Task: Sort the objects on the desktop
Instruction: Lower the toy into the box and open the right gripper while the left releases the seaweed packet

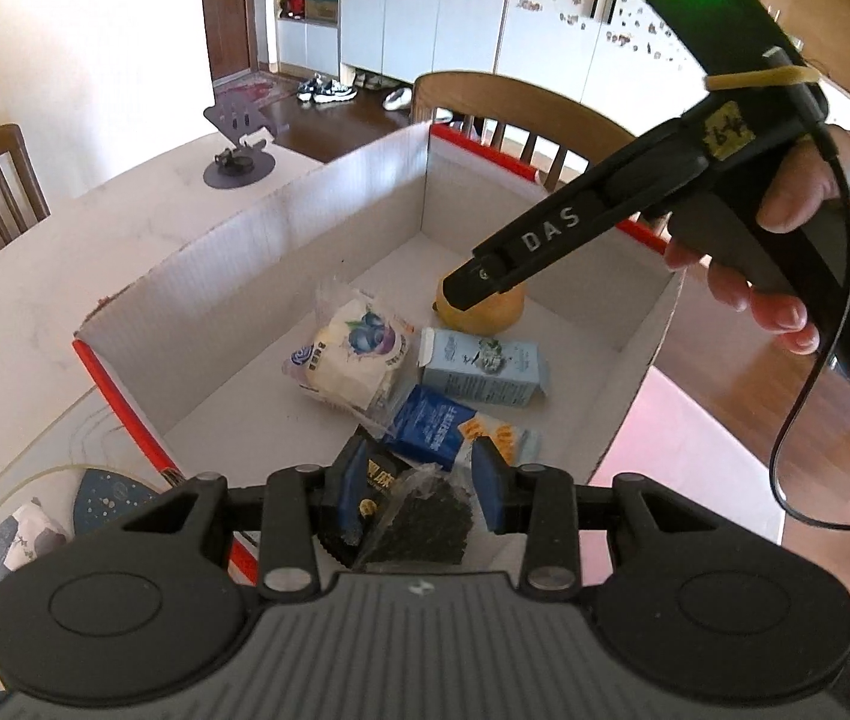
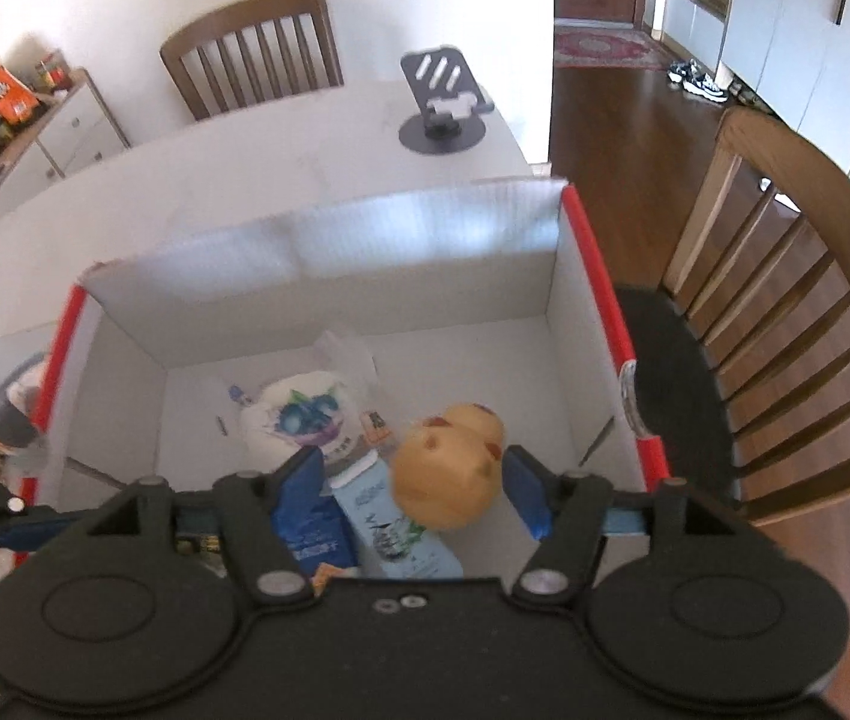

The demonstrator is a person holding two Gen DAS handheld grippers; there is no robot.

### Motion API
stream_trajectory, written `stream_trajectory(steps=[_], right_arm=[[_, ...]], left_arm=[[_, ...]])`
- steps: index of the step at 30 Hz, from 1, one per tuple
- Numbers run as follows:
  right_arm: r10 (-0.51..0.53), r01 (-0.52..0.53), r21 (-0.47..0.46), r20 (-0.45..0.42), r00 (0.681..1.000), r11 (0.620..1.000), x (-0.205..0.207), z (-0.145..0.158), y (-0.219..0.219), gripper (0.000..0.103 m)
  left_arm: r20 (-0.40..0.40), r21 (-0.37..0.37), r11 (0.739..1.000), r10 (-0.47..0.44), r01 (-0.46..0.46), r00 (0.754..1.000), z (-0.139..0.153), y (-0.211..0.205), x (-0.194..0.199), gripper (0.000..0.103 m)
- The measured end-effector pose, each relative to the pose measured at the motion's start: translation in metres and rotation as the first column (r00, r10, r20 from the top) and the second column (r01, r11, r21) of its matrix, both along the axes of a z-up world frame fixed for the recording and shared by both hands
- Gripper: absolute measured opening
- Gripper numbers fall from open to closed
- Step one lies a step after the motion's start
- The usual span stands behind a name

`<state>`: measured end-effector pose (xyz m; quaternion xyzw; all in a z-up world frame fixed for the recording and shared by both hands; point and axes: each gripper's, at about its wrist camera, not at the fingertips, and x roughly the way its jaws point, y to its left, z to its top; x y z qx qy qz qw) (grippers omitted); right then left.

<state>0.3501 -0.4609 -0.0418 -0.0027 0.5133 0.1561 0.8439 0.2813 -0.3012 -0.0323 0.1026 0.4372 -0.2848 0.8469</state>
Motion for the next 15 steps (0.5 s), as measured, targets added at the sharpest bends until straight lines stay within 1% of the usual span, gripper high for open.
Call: stream_trajectory(steps=[6,15], right_arm=[[0.005,-0.007,0.041,0.043,0.999,0.999,-0.020,0.025,0.004,0.066],[0.020,-0.027,0.081,0.089,0.996,0.996,-0.047,0.049,0.028,0.066]], left_arm=[[0.029,-0.031,1.000,0.001,0.000,1.000,0.015,0.009,-0.011,0.036],[0.051,-0.069,0.997,0.026,-0.023,0.998,0.029,0.032,-0.027,0.036]])
